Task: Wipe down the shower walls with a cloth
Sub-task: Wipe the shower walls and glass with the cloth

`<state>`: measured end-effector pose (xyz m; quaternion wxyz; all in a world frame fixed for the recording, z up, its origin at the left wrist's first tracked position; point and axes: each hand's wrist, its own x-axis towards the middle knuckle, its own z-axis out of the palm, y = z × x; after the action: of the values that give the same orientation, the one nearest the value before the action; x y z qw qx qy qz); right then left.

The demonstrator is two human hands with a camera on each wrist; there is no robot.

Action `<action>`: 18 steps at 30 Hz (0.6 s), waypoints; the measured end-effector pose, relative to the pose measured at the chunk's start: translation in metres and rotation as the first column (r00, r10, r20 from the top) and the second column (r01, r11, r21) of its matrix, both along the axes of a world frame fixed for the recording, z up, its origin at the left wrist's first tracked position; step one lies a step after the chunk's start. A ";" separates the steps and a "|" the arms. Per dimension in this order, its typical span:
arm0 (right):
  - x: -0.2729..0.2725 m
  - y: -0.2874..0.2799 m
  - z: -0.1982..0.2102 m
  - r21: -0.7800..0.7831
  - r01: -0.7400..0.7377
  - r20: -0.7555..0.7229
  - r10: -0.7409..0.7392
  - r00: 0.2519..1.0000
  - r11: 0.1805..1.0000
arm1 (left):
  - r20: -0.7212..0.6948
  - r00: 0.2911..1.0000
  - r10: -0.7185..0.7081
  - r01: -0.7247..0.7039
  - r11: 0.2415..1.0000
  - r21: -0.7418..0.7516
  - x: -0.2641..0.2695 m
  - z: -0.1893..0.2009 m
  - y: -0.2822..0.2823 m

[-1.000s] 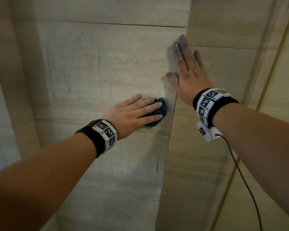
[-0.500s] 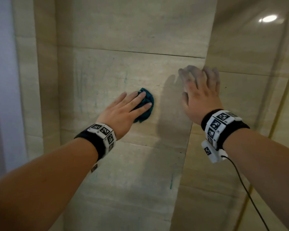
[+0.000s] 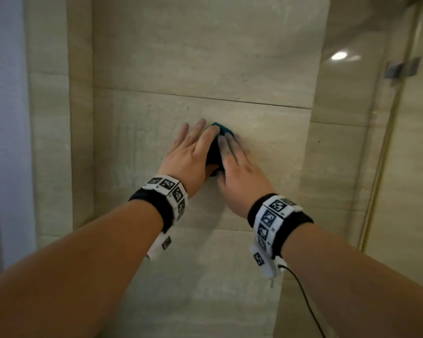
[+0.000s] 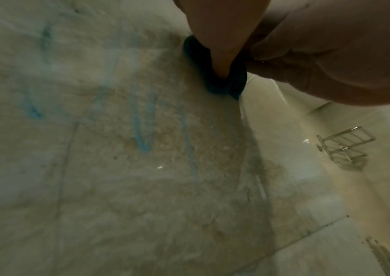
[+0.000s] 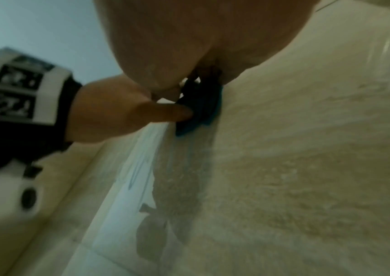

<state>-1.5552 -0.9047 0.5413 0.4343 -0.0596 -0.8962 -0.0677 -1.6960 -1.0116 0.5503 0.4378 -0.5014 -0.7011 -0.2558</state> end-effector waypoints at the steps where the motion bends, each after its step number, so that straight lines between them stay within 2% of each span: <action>1: -0.006 -0.003 -0.003 0.042 0.030 -0.015 -0.029 0.999 0.999 | -0.024 1.000 -0.003 0.003 1.000 0.005 -0.001 0.002 -0.003; 4: -0.025 -0.012 -0.003 0.086 0.057 0.002 -0.058 0.998 0.995 | -0.097 0.994 0.042 -0.041 0.999 0.007 -0.004 0.008 -0.018; 8: -0.042 -0.014 -0.006 0.119 0.073 0.073 -0.082 0.994 0.990 | -0.158 0.970 0.184 -0.188 0.982 -0.011 -0.011 0.009 -0.027; 13: -0.028 0.020 0.010 0.289 0.232 0.097 -0.269 0.958 0.929 | -0.137 0.955 0.262 -0.270 0.962 -0.043 -0.020 0.010 -0.040; 16: 0.004 0.054 0.040 0.205 0.351 0.043 -0.367 0.929 0.914 | -0.104 0.958 0.267 -0.272 0.961 -0.042 -0.022 0.005 -0.045; 18: 0.024 0.074 0.044 0.164 0.396 0.042 -0.407 0.912 0.904 | -0.122 0.956 0.265 -0.273 0.961 -0.051 -0.018 -0.002 -0.041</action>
<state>-1.5317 -0.8310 0.5854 0.3802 -0.2070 -0.8727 -0.2257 -1.7141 -1.0525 0.5487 0.4909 -0.4295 -0.7448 -0.1410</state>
